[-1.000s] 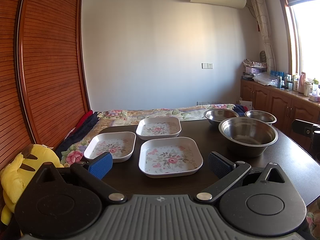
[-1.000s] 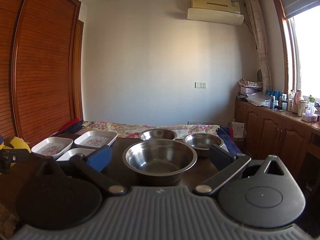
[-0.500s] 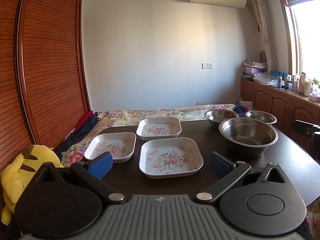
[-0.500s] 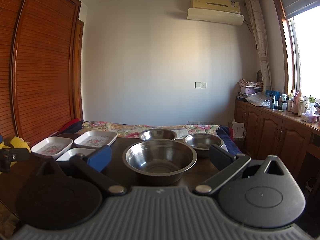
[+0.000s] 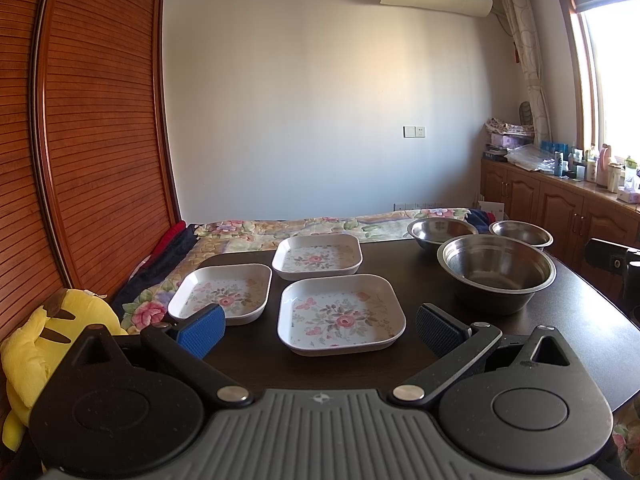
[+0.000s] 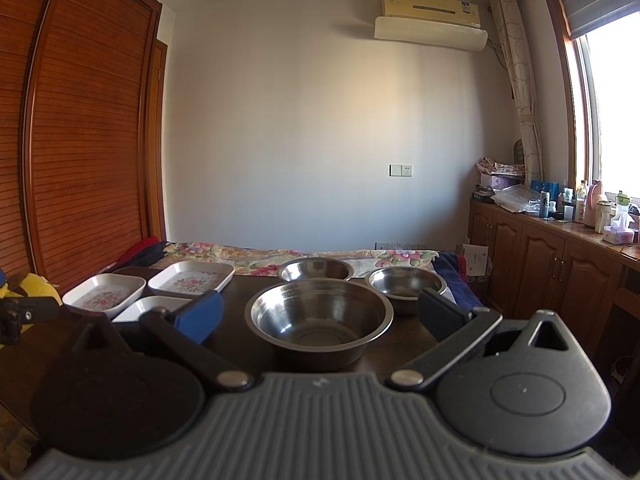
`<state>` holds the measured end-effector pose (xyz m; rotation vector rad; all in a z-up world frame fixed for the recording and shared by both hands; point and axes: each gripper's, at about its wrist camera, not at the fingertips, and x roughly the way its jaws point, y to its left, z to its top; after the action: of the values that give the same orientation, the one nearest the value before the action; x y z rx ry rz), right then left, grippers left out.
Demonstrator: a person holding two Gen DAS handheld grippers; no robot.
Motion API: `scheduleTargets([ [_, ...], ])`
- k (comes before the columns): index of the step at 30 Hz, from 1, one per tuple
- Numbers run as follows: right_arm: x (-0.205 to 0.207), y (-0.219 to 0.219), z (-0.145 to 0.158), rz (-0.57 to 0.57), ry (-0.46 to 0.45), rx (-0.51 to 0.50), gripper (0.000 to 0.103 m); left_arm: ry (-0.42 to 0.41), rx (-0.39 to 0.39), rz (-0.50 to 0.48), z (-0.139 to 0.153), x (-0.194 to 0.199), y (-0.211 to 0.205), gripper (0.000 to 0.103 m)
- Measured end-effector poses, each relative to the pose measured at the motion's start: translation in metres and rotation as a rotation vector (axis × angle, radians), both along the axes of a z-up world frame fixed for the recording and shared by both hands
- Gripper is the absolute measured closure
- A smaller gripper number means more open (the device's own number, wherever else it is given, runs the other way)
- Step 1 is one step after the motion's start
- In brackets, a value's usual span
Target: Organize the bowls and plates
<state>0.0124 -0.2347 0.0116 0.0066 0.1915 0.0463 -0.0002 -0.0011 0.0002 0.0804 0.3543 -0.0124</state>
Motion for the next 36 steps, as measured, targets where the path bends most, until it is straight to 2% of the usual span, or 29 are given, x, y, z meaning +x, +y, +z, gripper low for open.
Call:
scheduleTargets([
  [19, 0.005, 0.007, -0.005, 0.017, 0.014, -0.004, 0.000, 0.027, 0.002, -0.001, -0.010, 0.007, 0.002, 0.000],
  [36, 0.054, 0.060, -0.010, 0.215, 0.081, -0.052, 0.000, 0.110, 0.015, 0.018, -0.027, 0.053, 0.030, 0.000],
])
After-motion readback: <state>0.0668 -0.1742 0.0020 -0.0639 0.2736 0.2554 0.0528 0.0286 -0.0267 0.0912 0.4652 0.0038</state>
